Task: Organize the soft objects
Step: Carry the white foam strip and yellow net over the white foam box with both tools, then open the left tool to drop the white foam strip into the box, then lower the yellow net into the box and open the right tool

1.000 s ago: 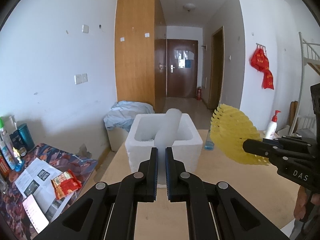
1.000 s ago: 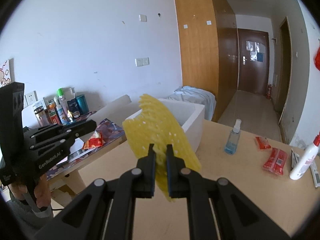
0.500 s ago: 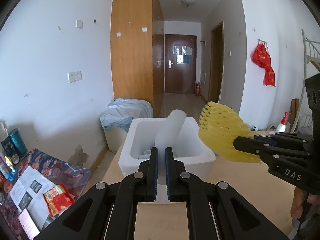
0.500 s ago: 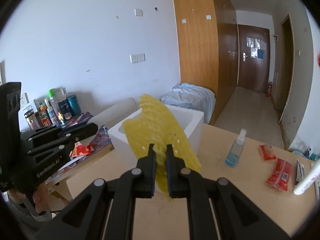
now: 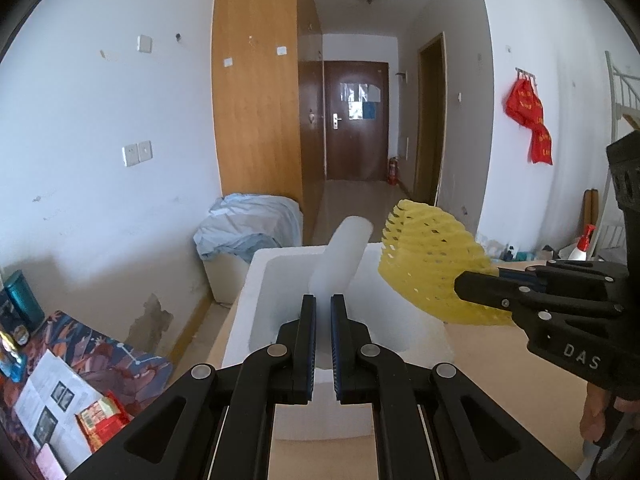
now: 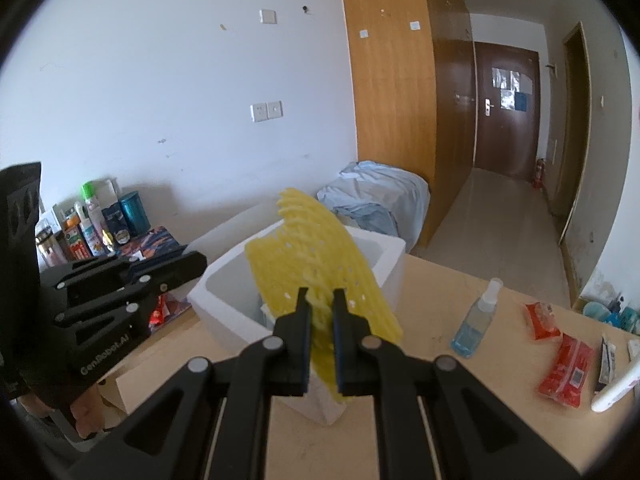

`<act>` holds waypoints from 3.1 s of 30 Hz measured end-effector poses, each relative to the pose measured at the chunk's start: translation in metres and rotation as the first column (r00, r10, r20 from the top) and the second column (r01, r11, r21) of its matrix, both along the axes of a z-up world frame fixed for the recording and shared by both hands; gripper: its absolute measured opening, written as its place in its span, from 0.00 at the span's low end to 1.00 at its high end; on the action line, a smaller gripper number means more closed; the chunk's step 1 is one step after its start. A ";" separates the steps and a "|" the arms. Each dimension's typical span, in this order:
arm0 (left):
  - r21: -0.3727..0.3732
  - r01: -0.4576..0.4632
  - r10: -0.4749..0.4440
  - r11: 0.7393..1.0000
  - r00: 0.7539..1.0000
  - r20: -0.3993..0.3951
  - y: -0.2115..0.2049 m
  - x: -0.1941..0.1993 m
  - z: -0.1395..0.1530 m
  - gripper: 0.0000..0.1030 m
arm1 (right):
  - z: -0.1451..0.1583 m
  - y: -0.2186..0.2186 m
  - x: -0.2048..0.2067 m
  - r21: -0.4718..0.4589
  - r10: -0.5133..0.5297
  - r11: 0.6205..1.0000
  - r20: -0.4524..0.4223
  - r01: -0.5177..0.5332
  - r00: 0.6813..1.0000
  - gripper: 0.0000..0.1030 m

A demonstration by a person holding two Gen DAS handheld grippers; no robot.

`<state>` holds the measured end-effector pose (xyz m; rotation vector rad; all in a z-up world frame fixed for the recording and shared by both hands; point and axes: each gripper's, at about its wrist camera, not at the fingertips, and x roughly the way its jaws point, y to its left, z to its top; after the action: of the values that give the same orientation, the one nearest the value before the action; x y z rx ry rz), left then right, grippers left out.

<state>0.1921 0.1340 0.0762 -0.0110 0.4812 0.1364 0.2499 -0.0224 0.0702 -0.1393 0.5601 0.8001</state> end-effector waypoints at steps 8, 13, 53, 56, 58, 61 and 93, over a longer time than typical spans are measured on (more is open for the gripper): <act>-0.018 0.002 -0.003 1.000 1.000 -0.028 0.004 0.021 -0.009 0.07 | -0.003 0.003 0.008 -0.004 0.003 1.000 -0.001 -0.003 1.000 0.11; -0.018 0.011 -0.012 1.000 0.999 -0.034 0.002 0.029 -0.010 0.07 | -0.003 0.002 0.010 -0.002 -0.001 1.000 -0.004 0.001 1.000 0.12; -0.033 -0.083 0.084 0.996 0.995 0.051 0.021 0.011 -0.001 0.99 | 0.002 0.006 0.012 -0.012 0.008 1.000 0.007 -0.008 1.000 0.11; -0.036 -0.092 0.094 0.995 0.994 0.061 0.025 0.001 0.000 0.99 | 0.001 0.011 0.013 -0.014 0.021 1.000 0.003 -0.021 1.000 0.11; -0.032 -0.106 0.107 0.994 0.992 0.062 0.028 -0.004 0.000 0.99 | 0.000 0.015 0.015 -0.017 0.030 0.999 0.000 -0.030 1.000 0.11; -0.050 -0.113 0.116 0.992 0.991 0.063 0.036 -0.011 0.001 0.99 | -0.001 0.021 0.018 -0.019 0.042 0.999 -0.006 -0.042 0.999 0.11; -0.043 -0.209 0.211 0.977 0.976 0.053 0.057 -0.027 -0.004 1.00 | -0.012 0.053 0.035 -0.055 0.077 0.996 0.001 -0.077 0.997 0.76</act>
<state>0.1656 0.1909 0.0719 -0.1020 0.4246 0.3344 0.2848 0.0304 0.0579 -0.2134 0.5769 0.8592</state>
